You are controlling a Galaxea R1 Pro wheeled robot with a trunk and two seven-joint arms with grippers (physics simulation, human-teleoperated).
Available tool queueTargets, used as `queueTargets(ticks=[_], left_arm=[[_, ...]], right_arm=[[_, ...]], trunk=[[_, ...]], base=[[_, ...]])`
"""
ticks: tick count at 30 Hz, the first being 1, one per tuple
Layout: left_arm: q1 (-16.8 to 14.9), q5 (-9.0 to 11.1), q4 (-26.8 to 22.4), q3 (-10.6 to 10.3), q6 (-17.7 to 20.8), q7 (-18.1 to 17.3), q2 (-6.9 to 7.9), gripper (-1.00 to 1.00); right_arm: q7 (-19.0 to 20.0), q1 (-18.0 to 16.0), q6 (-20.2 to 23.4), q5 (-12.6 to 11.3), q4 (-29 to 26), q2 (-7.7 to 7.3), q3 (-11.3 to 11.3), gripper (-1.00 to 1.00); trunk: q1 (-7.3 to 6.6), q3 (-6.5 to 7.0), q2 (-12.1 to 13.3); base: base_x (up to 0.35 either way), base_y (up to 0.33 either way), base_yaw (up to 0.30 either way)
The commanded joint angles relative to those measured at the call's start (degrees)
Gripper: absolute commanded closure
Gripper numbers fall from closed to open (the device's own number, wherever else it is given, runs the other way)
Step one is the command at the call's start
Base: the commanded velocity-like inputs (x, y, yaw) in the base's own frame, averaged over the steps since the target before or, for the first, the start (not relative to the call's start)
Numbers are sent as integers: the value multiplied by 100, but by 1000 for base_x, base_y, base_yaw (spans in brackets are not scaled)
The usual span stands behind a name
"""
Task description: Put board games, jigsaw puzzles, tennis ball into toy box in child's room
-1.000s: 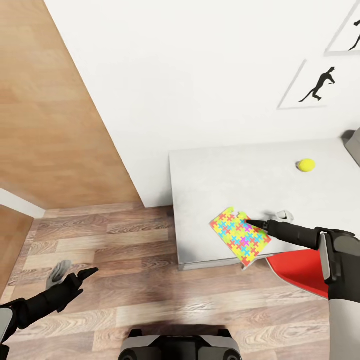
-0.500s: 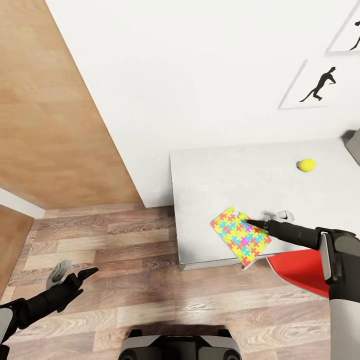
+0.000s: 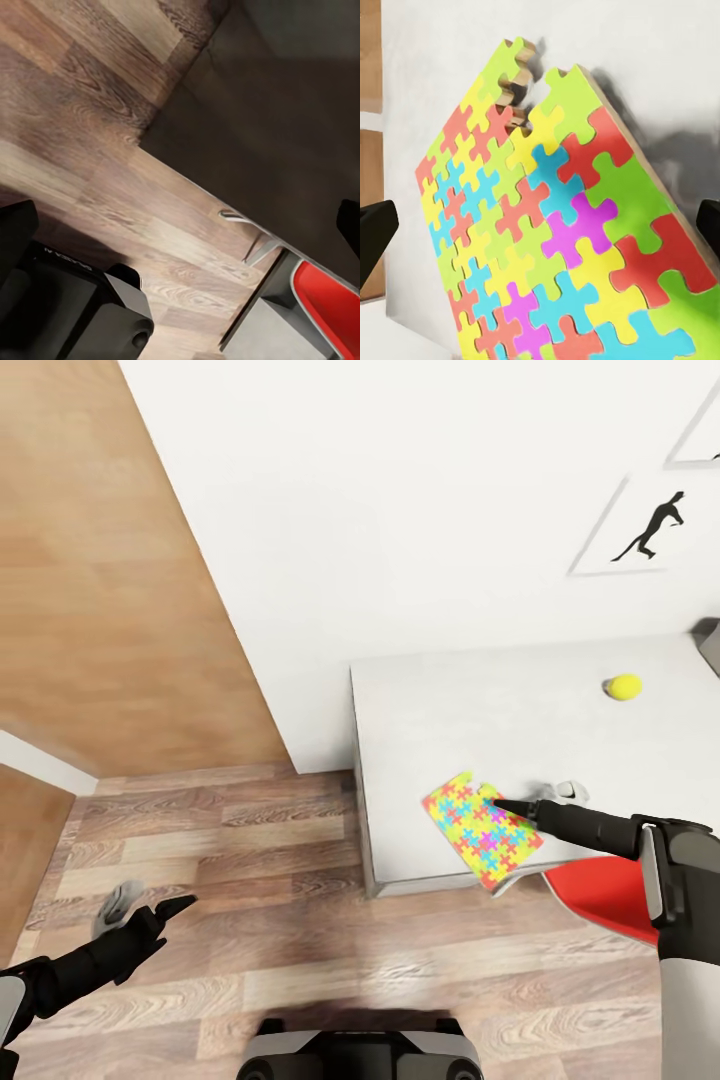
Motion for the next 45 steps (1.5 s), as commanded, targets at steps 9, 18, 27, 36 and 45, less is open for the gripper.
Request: queueTargets(ticks=[9,18,27,36,45], left_arm=[[-4,64,-3,4,23,54,1,-100],[-4,55,-3,4,23,55,-5,-100],[-4,49,-3,4,23,56,-7,-100],[-4,48,-3,4,23,56,-8,-100],[-4,48,-2,-1,23,56,-8,-100]], right_arm=[[58,-6,37,49,-6,8,-9,-100],[58,-6,37,45,-6,9,-9,-100],[58,-6,37,50,-6,9,-9,-100],[56,-6,37,55,-6,14,-9,-100],[51,-6,37,58,-6,13,-9,-100]], trunk=[[2,-8,-9],[2,-8,-9],[2,-8,-9],[2,-8,-9],[2,-8,-9]], base=[[-92,248,0],[-42,102,0],[-8,19,0],[-2,4,0],[0,27,0]])
